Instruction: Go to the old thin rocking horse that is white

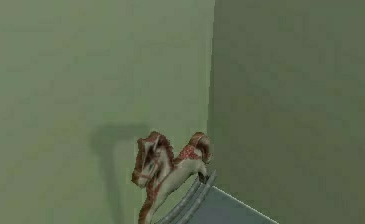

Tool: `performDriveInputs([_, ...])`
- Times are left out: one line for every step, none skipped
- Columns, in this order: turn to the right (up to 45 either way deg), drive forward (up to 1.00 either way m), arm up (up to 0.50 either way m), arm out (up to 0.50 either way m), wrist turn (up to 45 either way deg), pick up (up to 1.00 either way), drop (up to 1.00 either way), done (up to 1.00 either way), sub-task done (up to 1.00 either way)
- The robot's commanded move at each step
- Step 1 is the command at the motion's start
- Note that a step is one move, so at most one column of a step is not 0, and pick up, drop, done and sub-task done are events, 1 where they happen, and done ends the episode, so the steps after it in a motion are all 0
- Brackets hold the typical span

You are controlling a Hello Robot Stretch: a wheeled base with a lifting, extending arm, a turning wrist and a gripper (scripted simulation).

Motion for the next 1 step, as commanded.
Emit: performDriveInputs([0.0, 0.00, 0.00, 0.00, 0.0, 0.00, 0.00, 1.00, 0.00])
